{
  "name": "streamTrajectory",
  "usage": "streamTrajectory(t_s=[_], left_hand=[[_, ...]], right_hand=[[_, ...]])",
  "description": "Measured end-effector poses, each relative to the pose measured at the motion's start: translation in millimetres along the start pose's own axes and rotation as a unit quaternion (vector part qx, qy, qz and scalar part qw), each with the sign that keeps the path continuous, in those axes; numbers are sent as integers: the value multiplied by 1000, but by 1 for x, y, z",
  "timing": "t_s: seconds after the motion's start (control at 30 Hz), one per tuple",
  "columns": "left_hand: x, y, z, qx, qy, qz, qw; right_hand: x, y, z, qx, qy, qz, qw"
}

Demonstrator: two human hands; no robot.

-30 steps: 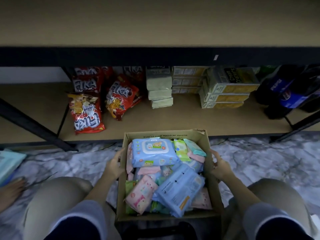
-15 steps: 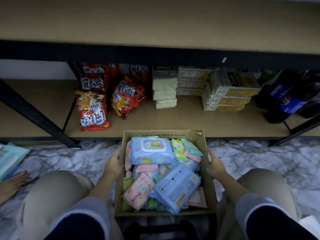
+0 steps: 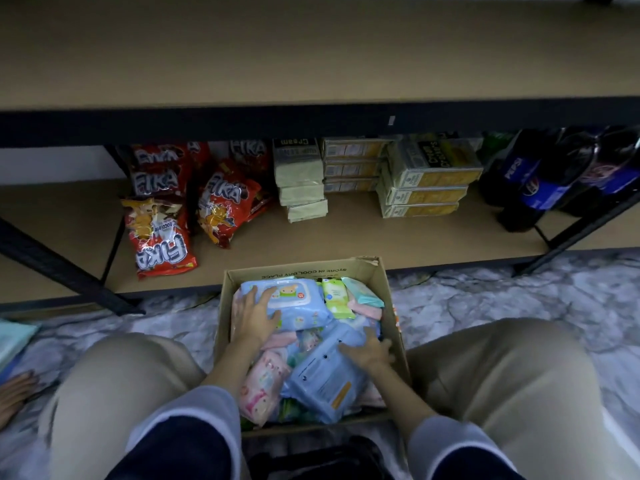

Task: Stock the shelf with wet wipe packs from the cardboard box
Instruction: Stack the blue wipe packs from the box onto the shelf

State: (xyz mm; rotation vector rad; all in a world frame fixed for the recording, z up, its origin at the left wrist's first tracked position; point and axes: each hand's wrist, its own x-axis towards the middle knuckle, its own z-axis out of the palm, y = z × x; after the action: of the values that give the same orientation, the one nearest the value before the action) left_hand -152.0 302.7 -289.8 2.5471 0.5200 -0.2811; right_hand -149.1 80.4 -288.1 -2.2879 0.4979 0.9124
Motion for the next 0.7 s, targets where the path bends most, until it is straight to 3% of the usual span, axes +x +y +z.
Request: streamTrajectory(t_s=[0.13, 0.23, 0.4, 0.7], left_hand=[[11, -5, 0, -8, -37, -35, 999], [20, -8, 3, -132, -25, -81, 988], [30, -21, 7, -324, -34, -150, 934], [23, -17, 5, -339, -24, -116, 933]], right_hand=[[11, 10, 26, 116, -1, 21, 993], [17, 10, 39, 164, 5, 37, 986], [25, 15, 44, 220, 12, -3, 975], [21, 21, 45, 276, 75, -71, 956]])
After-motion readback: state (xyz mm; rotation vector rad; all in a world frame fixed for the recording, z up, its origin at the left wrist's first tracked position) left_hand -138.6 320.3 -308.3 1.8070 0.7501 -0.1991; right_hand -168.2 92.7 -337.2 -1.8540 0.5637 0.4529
